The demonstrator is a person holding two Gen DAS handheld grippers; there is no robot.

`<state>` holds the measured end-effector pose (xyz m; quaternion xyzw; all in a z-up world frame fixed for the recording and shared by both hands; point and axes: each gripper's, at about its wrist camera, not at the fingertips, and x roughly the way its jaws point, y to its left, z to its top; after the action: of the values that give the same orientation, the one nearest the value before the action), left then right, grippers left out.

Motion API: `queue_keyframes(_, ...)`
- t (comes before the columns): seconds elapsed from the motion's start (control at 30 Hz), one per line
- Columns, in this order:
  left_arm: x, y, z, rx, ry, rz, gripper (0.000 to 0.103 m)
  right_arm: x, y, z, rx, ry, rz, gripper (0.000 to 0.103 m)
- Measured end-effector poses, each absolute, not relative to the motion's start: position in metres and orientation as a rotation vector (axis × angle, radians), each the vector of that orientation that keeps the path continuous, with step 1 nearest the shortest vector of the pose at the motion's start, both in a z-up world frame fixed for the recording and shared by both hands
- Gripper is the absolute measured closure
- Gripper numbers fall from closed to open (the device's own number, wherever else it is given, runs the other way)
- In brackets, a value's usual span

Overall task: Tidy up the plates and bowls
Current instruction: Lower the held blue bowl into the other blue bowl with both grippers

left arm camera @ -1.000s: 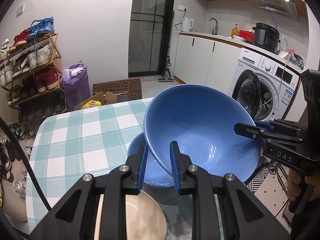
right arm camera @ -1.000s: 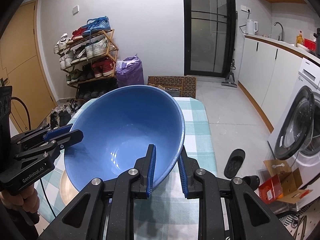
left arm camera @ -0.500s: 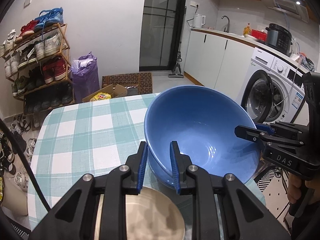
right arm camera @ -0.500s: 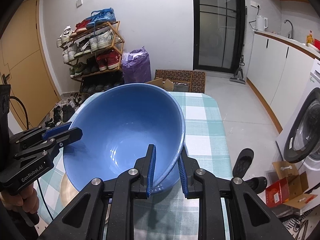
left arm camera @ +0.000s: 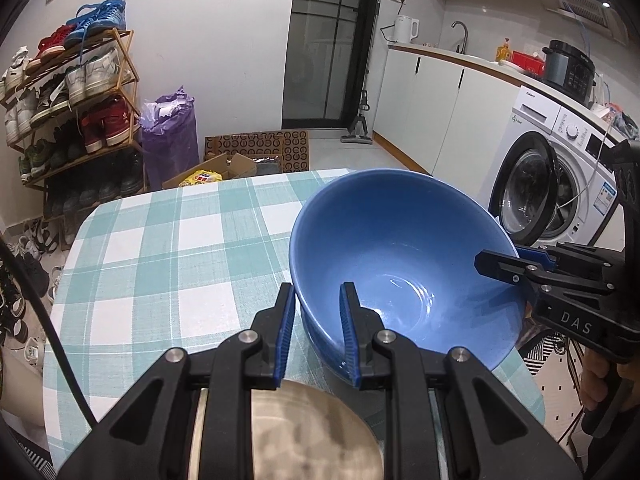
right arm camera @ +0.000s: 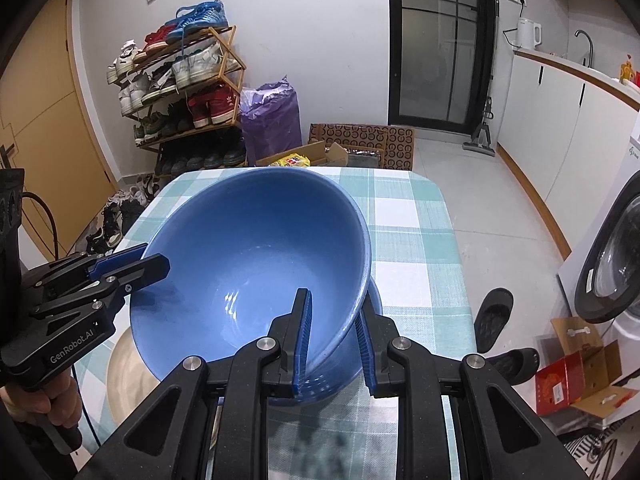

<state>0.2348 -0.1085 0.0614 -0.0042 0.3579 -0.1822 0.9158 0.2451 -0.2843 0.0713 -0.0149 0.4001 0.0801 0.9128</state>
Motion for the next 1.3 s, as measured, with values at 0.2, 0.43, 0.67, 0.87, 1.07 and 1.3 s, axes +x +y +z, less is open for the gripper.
queue_keyframes(0.2,0.24,-0.114,0.052,0.008,0.752,-0.371,0.082,0.254,-0.287,0.061,-0.025,0.841,0.161,0.081)
queue_keyframes(0.43,0.245,-0.122,0.041,0.028,0.771,-0.364,0.082,0.26,-0.29,0.048,-0.024,0.865,0.153,0.081)
queue_keyframes(0.67,0.248,-0.127,0.031,0.038,0.791,-0.366,0.082,0.261,-0.295,0.037,-0.029,0.878,0.141,0.081)
queue_keyframes(0.87,0.248,-0.132,0.025,0.071,0.788,-0.35,0.082,0.262,-0.295,0.028,-0.048,0.889,0.128,0.081)
queue_keyframes(1.07,0.25,-0.133,0.02,0.075,0.798,-0.348,0.082,0.262,-0.296,0.026,-0.047,0.894,0.126,0.081)
queue_keyframes(1.3,0.253,-0.136,0.012,0.096,0.812,-0.342,0.082,0.265,-0.294,0.019,-0.062,0.913,0.114,0.081)
